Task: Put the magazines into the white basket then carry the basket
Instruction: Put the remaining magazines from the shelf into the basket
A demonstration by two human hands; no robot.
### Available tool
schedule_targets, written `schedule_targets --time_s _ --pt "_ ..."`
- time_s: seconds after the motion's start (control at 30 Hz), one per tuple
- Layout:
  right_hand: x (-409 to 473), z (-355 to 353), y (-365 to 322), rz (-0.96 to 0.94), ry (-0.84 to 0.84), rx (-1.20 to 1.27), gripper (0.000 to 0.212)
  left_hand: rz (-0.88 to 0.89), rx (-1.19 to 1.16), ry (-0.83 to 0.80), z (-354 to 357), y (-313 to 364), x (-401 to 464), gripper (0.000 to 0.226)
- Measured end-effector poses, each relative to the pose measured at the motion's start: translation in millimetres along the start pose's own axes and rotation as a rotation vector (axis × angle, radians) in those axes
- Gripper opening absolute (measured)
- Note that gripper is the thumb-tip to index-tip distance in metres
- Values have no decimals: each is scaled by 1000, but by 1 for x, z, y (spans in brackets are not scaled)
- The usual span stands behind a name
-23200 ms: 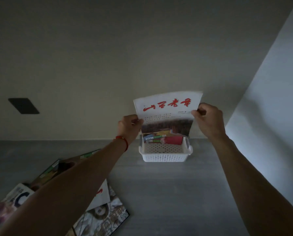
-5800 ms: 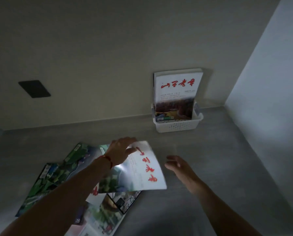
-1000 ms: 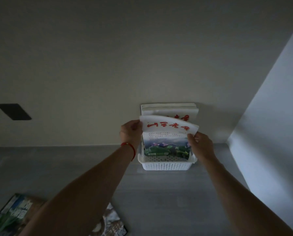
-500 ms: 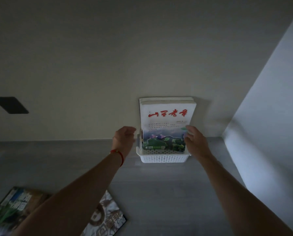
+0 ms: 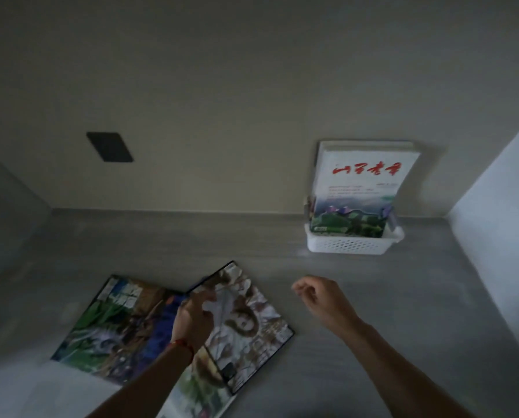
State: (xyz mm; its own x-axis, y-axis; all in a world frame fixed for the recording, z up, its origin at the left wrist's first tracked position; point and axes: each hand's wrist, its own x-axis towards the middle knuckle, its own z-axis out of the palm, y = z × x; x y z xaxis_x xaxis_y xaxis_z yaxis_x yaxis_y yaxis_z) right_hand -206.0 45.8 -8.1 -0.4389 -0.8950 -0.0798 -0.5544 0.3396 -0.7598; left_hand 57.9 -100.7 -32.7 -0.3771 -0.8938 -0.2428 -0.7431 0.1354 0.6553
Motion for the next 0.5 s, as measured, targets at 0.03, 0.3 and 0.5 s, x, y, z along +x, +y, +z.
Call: schedule_targets --time_s 0.03,0.3,0.5 --pt "-4 21 -11 -2 -29 -18 23 -2 51 -15 -9 -16 -4 40" --pt "-30 160 -91 -24 -197 -29 34 148 375 -120 -71 -116 -2 55" --pt "-45 216 -120 -4 -260 -108 43 259 475 -168 -96 -133 26 62"
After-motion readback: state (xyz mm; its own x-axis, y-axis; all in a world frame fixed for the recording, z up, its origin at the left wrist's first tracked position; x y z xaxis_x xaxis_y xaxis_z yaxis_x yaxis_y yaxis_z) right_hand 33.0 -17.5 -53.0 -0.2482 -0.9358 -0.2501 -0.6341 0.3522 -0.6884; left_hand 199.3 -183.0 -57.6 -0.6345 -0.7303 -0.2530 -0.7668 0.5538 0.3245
